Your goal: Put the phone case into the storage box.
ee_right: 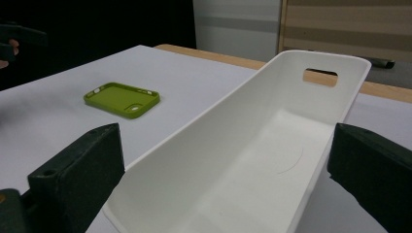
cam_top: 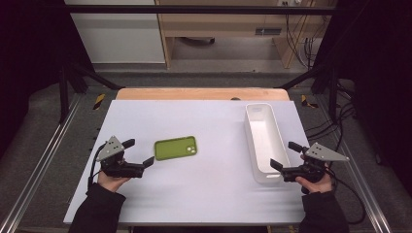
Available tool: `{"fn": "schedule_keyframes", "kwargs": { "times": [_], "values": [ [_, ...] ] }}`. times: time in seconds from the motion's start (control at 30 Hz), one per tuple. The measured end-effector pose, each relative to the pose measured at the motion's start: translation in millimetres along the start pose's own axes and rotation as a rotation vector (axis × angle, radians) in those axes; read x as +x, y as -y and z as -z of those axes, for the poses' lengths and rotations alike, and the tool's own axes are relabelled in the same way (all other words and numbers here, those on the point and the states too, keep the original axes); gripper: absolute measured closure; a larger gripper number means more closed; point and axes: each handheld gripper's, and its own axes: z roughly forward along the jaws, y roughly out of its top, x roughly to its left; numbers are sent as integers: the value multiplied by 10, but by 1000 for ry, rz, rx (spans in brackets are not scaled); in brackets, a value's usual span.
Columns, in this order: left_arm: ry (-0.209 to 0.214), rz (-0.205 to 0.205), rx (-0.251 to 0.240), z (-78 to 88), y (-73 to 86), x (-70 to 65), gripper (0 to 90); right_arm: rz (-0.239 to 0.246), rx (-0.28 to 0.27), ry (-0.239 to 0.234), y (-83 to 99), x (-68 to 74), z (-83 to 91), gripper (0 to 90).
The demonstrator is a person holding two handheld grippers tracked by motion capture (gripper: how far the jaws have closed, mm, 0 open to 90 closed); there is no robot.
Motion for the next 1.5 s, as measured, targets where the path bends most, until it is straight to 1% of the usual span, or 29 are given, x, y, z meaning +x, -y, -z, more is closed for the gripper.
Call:
{"fn": "schedule_keyframes", "kwargs": {
  "times": [0.2, 0.37, 0.57, 0.9, 1.3, 1.5],
  "values": [
    [-7, -1, 18, -81, -61, 9, 0, 3, -3, 2, -3, 0, 2, 6],
    [-10, -5, 34, -129, -81, 14, 0, 1, -4, 3, -6, -3, 7, 6],
    [-12, 3, 44, -176, -101, 49, 0, 5, 3, 1, -1, 1, -8, 5],
    [-17, 8, 53, -303, -183, 111, 0, 4, 6, 1, 0, 1, -8, 6],
    [-29, 18, 79, -453, -231, 193, 0, 4, 4, 0, -1, 0, -3, 5],
    [-37, 12, 92, -519, -261, 225, 1, 6, 4, 1, 0, -1, -4, 5]
  ]
}}
